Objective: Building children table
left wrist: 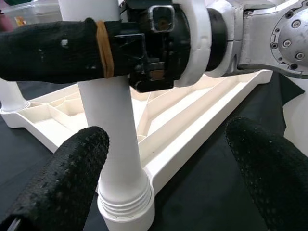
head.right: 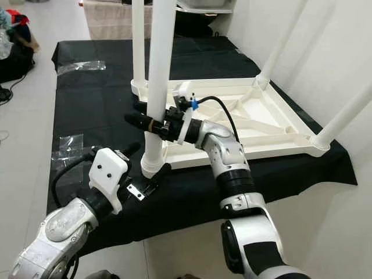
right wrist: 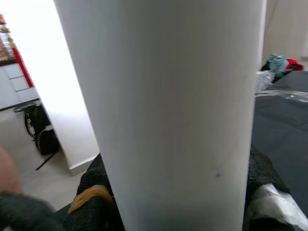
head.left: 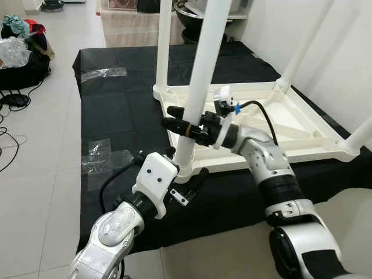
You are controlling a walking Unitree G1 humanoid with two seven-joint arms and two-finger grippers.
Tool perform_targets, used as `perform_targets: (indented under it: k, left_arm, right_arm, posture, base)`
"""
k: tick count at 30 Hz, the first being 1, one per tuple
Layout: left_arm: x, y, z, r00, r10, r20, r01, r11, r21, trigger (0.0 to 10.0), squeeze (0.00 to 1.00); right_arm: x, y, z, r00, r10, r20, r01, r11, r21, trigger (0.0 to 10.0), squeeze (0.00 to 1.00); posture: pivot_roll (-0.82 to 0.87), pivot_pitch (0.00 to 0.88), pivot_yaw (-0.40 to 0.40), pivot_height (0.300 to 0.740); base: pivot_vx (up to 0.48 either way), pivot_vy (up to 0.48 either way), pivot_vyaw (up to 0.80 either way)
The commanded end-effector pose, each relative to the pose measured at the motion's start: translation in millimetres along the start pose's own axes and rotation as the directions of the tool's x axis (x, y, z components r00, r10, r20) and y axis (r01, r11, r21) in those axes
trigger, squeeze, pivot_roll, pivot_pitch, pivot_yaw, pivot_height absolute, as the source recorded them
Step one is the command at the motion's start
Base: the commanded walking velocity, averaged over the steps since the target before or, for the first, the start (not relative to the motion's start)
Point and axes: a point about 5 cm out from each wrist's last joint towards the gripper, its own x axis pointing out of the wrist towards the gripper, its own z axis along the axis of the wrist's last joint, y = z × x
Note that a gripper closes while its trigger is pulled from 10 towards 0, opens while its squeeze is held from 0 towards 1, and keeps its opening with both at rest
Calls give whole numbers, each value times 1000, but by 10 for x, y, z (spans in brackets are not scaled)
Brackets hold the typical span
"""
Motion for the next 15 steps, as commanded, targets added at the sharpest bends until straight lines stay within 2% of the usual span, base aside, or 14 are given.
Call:
perform_targets:
  k: [1,2,3,4,5,6,7,8,9,10,12,13,14,15]
  left_arm:
    - [5,-18,-15,1000,4,-2,-4,1000,-5,10000,0]
    - [5,-18,-15,1000,4,-2,-4,1000,-5,10000,0]
    - [-1,-15,-16,1000,7,-3,-7,1000,-7,10000,0]
    - [-2,-13,-17,1000,6,-3,-6,1000,-7,10000,0]
    - [-2,-13,-17,1000,6,-3,-6,1000,-7,10000,0]
    - [0,-9,-16,1000,5,-3,-5,1000,-8,10000,0]
    - [4,-7,-15,1000,3,-2,-3,1000,-7,10000,0]
    - [11,-6,-15,1000,-1,-1,1,1000,-5,10000,0]
    - [11,-6,-15,1000,-1,-1,1,1000,-5,10000,0]
    - [15,-6,-15,1000,-4,-1,4,1000,-5,10000,0]
    - [20,-12,-15,1000,-10,0,10,1000,-2,10000,0]
    - [20,-12,-15,1000,-10,0,10,1000,-2,10000,0]
    - [20,-14,-12,1000,-10,1,10,1000,-1,10000,0]
    - [20,-14,-12,1000,-10,1,10,1000,-1,10000,0]
  right_arm:
    - [12,-96,-33,986,-164,8,164,986,3,0,0]
    - [12,-96,-33,986,-164,8,164,986,3,0,0]
    - [-13,-190,-15,943,-331,26,332,943,-16,0,0]
    - [-60,-284,-7,862,-506,38,507,861,-27,0,0]
    - [-60,-284,-7,862,-506,38,507,861,-27,0,0]
    - [-104,-325,-21,768,-639,39,640,766,-52,0,0]
    - [-133,-339,-33,705,-708,40,709,702,-68,0,0]
    - [-211,-351,-67,568,-822,37,822,564,-76,0,0]
    - [-211,-351,-67,568,-822,37,822,564,-76,0,0]
    - [-272,-351,-89,468,-883,36,882,464,-80,0,0]
    - [-332,-272,-122,292,-954,66,957,291,-15,0,0]
    - [-332,-272,-122,292,-954,66,957,291,-15,0,0]
    - [-324,-227,-126,263,-961,82,965,264,-5,0,0]
    - [-324,-227,-126,263,-961,82,965,264,-5,0,0]
  posture:
    - [73,62,-106,740]
    - [73,62,-106,740]
    - [68,68,-100,740]
    - [63,67,-94,740]
    - [63,67,-94,740]
    - [57,68,-89,740]
    - [57,68,-89,740]
    - [56,64,-93,740]
    - [56,64,-93,740]
    - [56,64,-93,740]
    - [65,65,-95,740]
    - [65,65,-95,740]
    - [66,65,-95,740]
    - [66,65,-95,740]
  base:
    - [0,0,0]
    - [0,0,0]
    - [0,0,0]
    - [0,0,0]
    - [0,0,0]
    - [0,0,0]
    - [0,0,0]
    - [0,0,0]
    - [0,0,0]
    - [0,0,0]
    - [0,0,0]
    - [0,0,0]
    - [0,0,0]
    - [0,0,0]
